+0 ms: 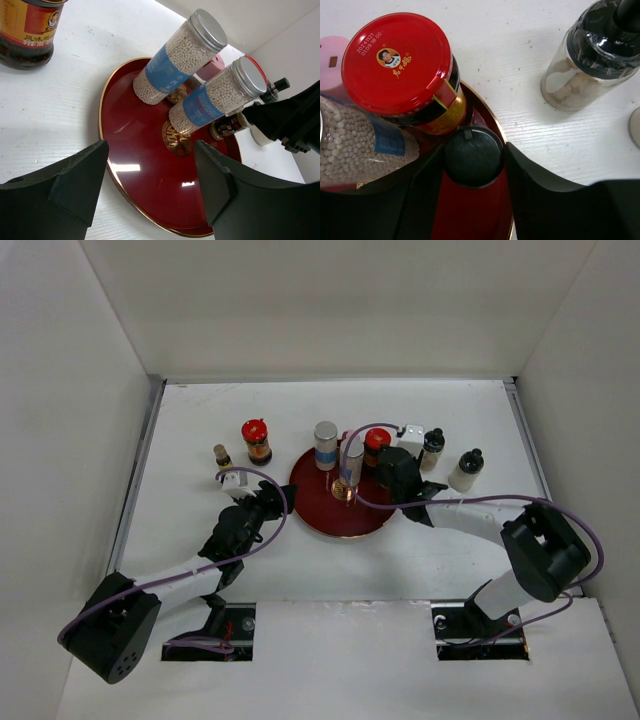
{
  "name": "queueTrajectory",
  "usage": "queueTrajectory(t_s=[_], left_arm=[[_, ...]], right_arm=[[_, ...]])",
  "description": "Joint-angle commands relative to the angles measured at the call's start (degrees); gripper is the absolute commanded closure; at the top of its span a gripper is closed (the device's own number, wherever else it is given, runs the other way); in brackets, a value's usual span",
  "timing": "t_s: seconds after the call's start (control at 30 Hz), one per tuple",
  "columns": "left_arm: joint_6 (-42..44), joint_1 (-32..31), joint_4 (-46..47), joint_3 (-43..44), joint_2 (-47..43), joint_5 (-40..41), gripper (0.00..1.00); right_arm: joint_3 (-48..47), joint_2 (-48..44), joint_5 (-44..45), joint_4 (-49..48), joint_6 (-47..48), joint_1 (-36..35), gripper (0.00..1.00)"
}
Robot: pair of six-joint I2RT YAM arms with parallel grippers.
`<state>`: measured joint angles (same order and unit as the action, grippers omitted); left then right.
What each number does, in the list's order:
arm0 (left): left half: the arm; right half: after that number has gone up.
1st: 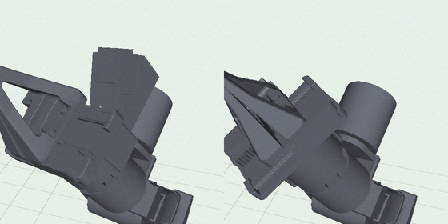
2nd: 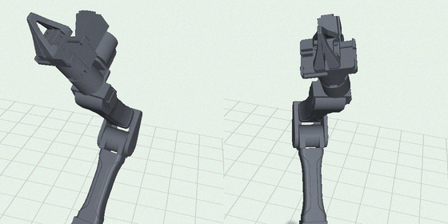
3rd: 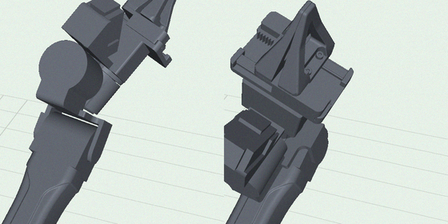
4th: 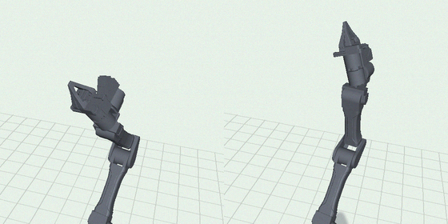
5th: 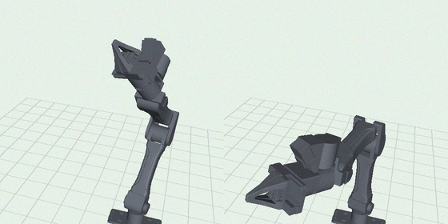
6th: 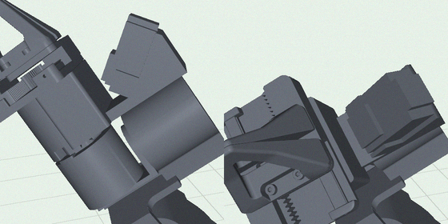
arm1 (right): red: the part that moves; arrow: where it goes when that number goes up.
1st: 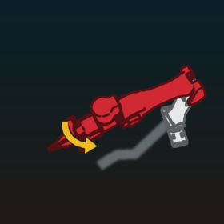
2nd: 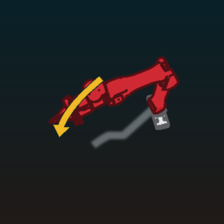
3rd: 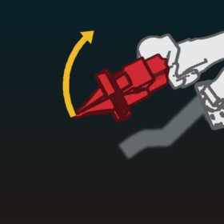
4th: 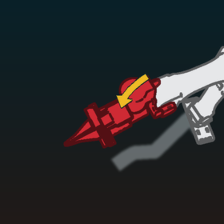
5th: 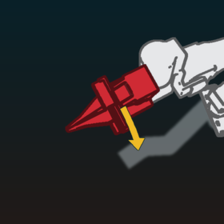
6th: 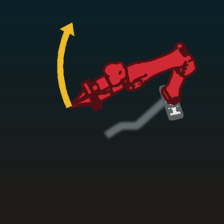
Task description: Organize the condiment bottles
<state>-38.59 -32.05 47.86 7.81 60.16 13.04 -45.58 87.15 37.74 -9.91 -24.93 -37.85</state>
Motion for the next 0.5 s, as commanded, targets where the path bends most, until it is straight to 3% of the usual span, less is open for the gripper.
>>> queueTrajectory(t_s=[0.0,0.13,0.3,0.4,0.47], left_arm=[[0.0,0.0,3.9,1.6,-0.6,0.0,0.32],[0.2,-0.4,3.9,1.7,-0.7,0.1,0.32],[0.0,-0.2,4.0,1.6,-0.5,-0.2,0.32],[0.2,-0.4,3.7,1.7,-1.1,0.1,0.32],[0.0,-0.2,3.6,1.6,-1.1,0.1,0.32]], right_arm=[[-0.2,-0.2,1.6,-4.1,0.1,0.2,0.38],[-0.6,-2.9,0.8,-3.7,0.2,0.2,0.22],[-0.9,-9.2,-1.2,-1.8,0.4,0.5,0.13],[-0.4,-12.3,-2.6,-1.5,0.6,3.2,0.11],[-0.2,-12.9,-3.4,-1.0,0.6,6.2,0.18]])
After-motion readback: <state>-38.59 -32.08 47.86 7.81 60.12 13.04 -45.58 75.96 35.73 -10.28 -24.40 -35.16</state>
